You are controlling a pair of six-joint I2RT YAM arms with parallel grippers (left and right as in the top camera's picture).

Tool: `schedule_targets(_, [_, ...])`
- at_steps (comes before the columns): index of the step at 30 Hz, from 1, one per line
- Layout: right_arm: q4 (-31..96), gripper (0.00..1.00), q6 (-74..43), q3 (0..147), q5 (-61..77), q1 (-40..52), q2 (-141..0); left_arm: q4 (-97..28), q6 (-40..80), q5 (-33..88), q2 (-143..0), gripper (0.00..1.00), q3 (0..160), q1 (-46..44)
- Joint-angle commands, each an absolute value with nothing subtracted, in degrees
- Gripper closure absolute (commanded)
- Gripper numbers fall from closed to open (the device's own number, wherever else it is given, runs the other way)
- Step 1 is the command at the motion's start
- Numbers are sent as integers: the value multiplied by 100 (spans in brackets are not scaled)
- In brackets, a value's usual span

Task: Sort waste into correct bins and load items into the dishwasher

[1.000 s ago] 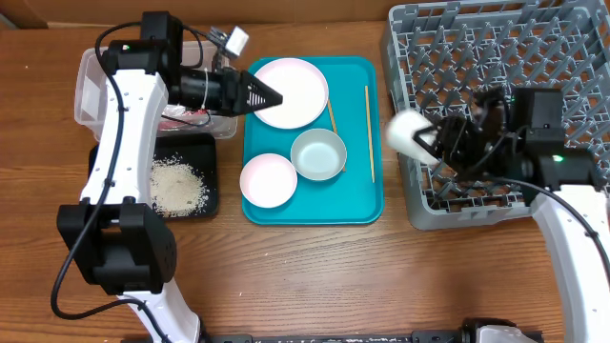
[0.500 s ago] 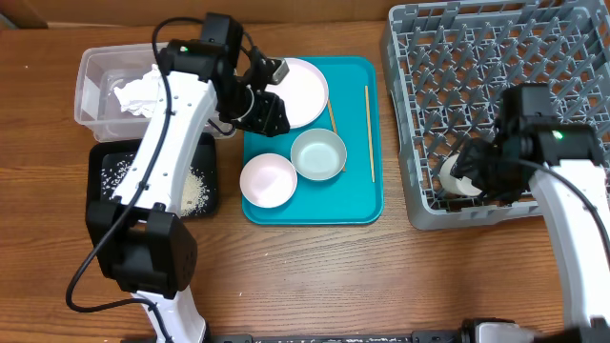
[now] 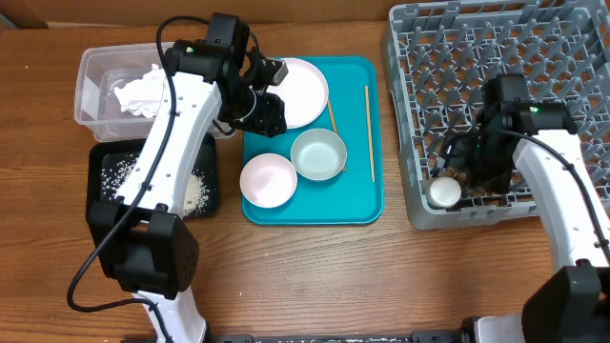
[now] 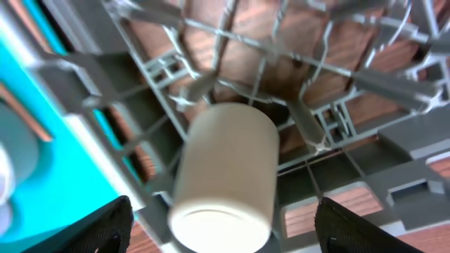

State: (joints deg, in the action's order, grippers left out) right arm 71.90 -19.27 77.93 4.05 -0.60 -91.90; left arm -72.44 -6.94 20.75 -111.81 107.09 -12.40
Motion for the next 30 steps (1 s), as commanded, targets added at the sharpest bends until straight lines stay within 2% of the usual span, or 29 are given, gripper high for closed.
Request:
schedule_targets(1, [7236, 15, -1732, 8541, 801, -58, -9139, -7185, -495, 2038, -11201, 56, 10774, -1256])
schedule_targets(6, [6984, 19, -1474, 9142, 1557, 292, -9139, -7297, -360, 2036, -11170, 59, 11052, -1208])
schedule_targets(9, [6504, 23, -1627, 9111, 1441, 878, -9198, -7629, -244, 1944, -11139, 60, 11566, -1135])
schedule_targets(11, [6311, 25, -1892, 9056, 1184, 1208, -9319, -7852, 261, 1492, -11118, 59, 11939, -1072])
schedule_targets(14, [6104, 29, -2287, 8995, 805, 1693, -9673, -8189, 1184, 589, -11089, 51, 12455, -930])
schedule_targets(16, [5996, 31, -2375, 8995, 777, 1927, -9957, -8250, 1400, 379, -11087, 45, 12632, -836])
schedule_targets(20, [5741, 37, -2412, 8995, 749, 2287, -10600, -8235, 1398, 384, -11089, 37, 12669, -716])
schedule_targets(22, [5660, 41, -2427, 8995, 690, 2364, -10833, -8226, 1398, 381, -11091, 23, 12621, -703])
schedule_targets(23, [5618, 44, -2432, 8995, 648, 2394, -10960, -8226, 1398, 386, -11091, 9, 12602, -705])
schedule_targets(24, [5588, 46, -2429, 8995, 644, 2408, -11063, -8224, 1396, 386, -11091, 0, 12584, -705])
schedule_targets(27, [5485, 50, -2425, 8995, 646, 2408, -11382, -8228, 1396, 386, -11096, 0, 12556, -711])
schedule_targets(30, [5380, 58, -2399, 8995, 648, 2405, -11703, -8228, 1398, 386, -11096, 0, 12554, -714])
